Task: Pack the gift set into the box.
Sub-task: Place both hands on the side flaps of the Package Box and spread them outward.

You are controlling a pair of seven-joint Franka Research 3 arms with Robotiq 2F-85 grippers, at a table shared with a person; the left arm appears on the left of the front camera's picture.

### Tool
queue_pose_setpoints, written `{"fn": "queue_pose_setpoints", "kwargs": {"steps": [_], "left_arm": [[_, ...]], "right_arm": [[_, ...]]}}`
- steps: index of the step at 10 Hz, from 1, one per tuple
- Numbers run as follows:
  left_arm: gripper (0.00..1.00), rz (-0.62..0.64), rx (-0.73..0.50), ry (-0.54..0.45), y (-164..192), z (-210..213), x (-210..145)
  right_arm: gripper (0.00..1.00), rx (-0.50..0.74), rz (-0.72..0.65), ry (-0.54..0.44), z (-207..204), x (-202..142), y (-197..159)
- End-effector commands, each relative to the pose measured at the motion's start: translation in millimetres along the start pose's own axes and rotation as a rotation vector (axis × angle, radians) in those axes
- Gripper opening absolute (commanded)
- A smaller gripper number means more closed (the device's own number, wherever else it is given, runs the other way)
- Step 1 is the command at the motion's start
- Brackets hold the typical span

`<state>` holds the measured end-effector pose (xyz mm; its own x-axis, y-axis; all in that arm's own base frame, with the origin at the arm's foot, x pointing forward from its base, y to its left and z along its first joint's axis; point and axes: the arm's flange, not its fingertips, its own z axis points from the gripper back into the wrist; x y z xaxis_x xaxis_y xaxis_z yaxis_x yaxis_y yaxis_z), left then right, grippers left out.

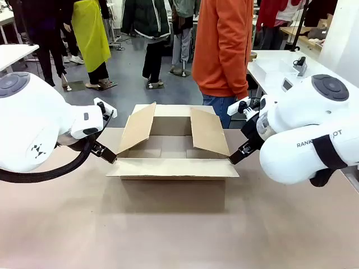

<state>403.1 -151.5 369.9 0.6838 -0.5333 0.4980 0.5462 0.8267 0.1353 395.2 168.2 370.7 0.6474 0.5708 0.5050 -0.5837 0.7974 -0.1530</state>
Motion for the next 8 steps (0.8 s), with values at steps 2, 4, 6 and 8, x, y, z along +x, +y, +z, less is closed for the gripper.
{"fn": "queue_pose_setpoints", "kwargs": {"steps": [2,4,6,8], "left_arm": [[1.00,0.000,0.000,0.000,0.0,0.1,0.1],[1.00,0.000,0.000,0.000,0.0,0.1,0.1],[1.00,0.000,0.000,0.000,0.0,0.1,0.1],[1.00,0.000,0.000,0.000,0.0,0.1,0.1]], "right_arm": [[1.00,0.000,0.000,0.000,0.0,0.0,0.0],[1.00,0.000,0.000,0.000,0.0,0.0,0.0],[1.00,0.000,0.000,0.000,0.0,0.0,0.0],[1.00,0.000,0.000,0.000,0.0,0.0,0.0]]}}
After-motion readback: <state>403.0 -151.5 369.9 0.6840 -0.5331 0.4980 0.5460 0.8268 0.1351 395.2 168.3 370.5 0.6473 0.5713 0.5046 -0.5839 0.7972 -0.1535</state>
